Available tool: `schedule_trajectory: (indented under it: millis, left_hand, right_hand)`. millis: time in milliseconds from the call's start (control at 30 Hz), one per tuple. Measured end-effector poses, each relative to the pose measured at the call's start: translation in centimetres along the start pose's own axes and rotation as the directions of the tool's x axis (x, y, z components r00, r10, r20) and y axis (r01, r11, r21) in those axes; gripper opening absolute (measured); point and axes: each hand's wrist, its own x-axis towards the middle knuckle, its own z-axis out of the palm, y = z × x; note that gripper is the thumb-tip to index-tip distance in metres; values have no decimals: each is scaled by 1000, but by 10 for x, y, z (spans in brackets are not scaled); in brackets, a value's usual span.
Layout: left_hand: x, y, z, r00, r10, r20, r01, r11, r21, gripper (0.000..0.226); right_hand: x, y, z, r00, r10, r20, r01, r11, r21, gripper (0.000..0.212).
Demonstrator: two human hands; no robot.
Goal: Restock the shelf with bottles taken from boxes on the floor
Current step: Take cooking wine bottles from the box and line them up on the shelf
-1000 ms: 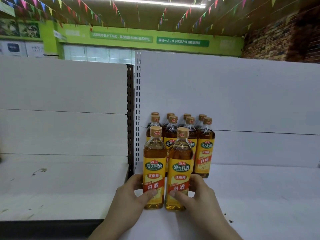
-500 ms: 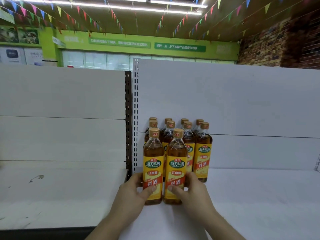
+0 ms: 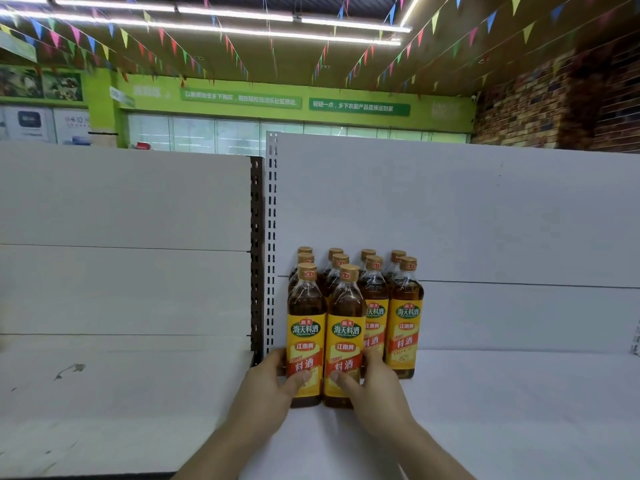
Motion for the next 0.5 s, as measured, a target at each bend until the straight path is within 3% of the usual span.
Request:
schedule_trajectory:
  millis: [500]
  left_hand:
    - [12,-5,-2,1000,6,20,-5,1000,-30,31]
  right_hand:
    - [15,4,5,999,-27,23,27,1000,-3,42]
